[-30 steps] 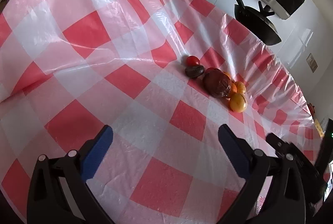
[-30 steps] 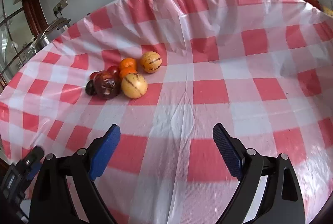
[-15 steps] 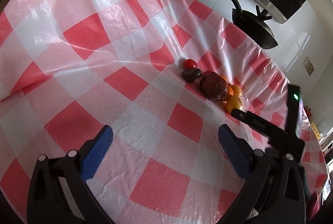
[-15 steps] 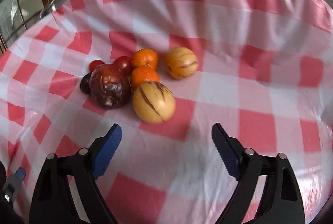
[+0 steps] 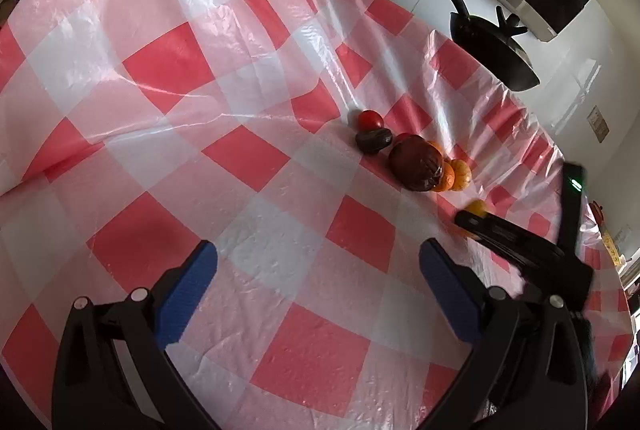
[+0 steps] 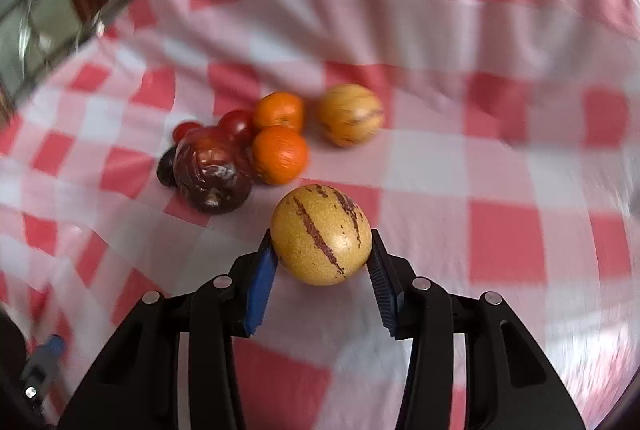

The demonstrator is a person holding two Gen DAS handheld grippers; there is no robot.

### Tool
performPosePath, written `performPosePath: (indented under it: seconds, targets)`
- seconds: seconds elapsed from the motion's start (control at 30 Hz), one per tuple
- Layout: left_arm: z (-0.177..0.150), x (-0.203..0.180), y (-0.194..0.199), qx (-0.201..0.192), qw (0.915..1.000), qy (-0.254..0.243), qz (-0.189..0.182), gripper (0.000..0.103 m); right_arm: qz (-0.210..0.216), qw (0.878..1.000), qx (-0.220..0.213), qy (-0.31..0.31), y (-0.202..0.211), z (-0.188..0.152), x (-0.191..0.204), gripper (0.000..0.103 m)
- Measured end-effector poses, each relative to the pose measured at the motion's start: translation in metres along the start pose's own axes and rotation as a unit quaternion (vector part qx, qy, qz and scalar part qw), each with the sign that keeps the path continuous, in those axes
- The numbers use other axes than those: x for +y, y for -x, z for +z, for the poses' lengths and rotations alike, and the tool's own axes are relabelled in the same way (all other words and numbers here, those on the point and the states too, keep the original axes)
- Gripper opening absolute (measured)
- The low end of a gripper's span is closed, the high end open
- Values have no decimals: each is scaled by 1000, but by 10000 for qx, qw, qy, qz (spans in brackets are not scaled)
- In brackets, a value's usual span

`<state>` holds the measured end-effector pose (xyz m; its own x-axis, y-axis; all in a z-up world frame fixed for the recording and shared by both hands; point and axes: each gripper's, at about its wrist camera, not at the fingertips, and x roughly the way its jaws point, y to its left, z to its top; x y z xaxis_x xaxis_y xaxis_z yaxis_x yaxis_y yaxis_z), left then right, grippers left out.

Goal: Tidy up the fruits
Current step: 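Grasp a yellow striped fruit with the right tool while the left grasps a dark red fruit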

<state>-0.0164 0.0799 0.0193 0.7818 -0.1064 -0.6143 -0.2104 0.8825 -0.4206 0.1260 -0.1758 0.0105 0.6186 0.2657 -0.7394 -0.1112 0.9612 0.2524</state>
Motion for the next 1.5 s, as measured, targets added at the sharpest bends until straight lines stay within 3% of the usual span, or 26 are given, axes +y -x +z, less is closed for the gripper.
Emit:
performPosePath:
  seconds: [0.2, 0.37, 0.5, 0.7, 0.87, 0.97, 1.07, 1.3, 1.37, 1.47, 1.5]
  targets:
    - [0, -2, -4, 105, 9999, -53, 93, 101, -268, 9934, -501, -998, 30, -14, -54, 45]
    - [-2, -9, -10, 305, 9991, -243, 188, 101, 35, 9800, -647, -1879, 32, -17, -91, 45]
    - [-3, -17, -19, 543, 9982, -233, 126, 101, 52, 9824, -816, -1677, 35, -15, -84, 45]
    - [14, -74, -68, 714, 9964, -445, 94, 101, 180, 9818, -854, -1690, 42, -18, -87, 45]
    - [33, -111, -124, 862, 9925, -661, 561, 101, 225, 9816, -856, -1690, 41, -19, -87, 45]
    - [43, -126, -149, 872, 9866, -840, 1094, 101, 229, 9822, -834, -1668, 41, -18, -86, 45]
    - [51, -130, -164, 872, 9832, -823, 1376, 101, 232, 9819, -847, -1680, 40, -18, -87, 45]
    - [69, -136, -189, 866, 9811, -830, 1520, 101, 232, 9823, -825, -1665, 39, -18, -86, 45]
    - [71, -135, -191, 811, 9824, -823, 1466, 96, 232, 9825, -817, -1659, 39, -17, -85, 45]
    - [67, -144, -188, 767, 9826, -1154, 1234, 66, 230, 9824, -818, -1663, 40, -17, -85, 45]
    - [64, -146, -186, 763, 9815, -1270, 1212, 66, 228, 9824, -818, -1662, 39, -17, -85, 45]
